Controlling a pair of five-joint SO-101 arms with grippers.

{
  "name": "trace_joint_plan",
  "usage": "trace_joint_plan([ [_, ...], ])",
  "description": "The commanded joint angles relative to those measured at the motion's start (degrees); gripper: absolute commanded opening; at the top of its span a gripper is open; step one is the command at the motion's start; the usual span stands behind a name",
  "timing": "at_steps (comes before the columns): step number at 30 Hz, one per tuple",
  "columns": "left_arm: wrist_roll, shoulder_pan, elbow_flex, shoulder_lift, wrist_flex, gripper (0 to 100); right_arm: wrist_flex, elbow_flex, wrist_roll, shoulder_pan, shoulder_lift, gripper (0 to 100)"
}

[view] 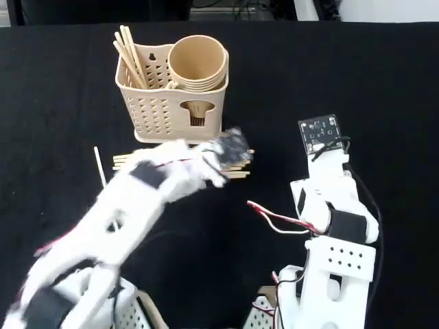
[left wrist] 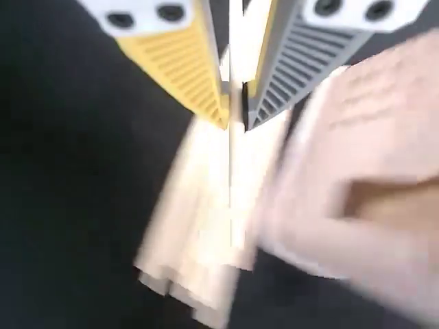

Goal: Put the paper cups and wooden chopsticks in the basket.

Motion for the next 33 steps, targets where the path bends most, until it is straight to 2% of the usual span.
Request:
trace_joint_plan([
  [1,9.14,-4.53,5.67,-21.19,-7.03,3,-1.32,-0.31,0.26,-0.35,-0.22,7.8],
  [5,21.63,-11.47,10.33,-41.23,-12.48,3,-1.32,-0.31,0.26,-0.35,-0.22,7.8],
  [7,26.73,-15.52,11.91,-49.14,-17.93,3,-1.32,-0.31,0.26,-0.35,-0.22,7.8],
  [9,31.74,-20.00,13.85,-53.89,-26.29,3,-1.32,-0.31,0.26,-0.35,-0.22,7.8],
  [12,39.74,-25.19,14.99,-53.89,-42.73,3,-1.32,-0.31,0.35,-0.35,-0.22,7.8],
  [15,44.13,-28.44,13.49,-49.32,-54.15,3,-1.32,-0.31,0.35,-0.35,-0.22,7.8],
  [17,45.89,-28.70,10.07,-43.78,-56.62,3,-1.32,-0.31,0.35,-0.35,-0.22,7.8],
  [27,52.92,-28.62,-16.31,-3.34,-56.70,3,-1.32,-0.31,0.35,-0.26,-0.22,7.8],
  [33,54.15,-27.03,-19.30,10.99,-56.53,3,-2.99,0.31,0.35,-0.26,0.04,7.8],
])
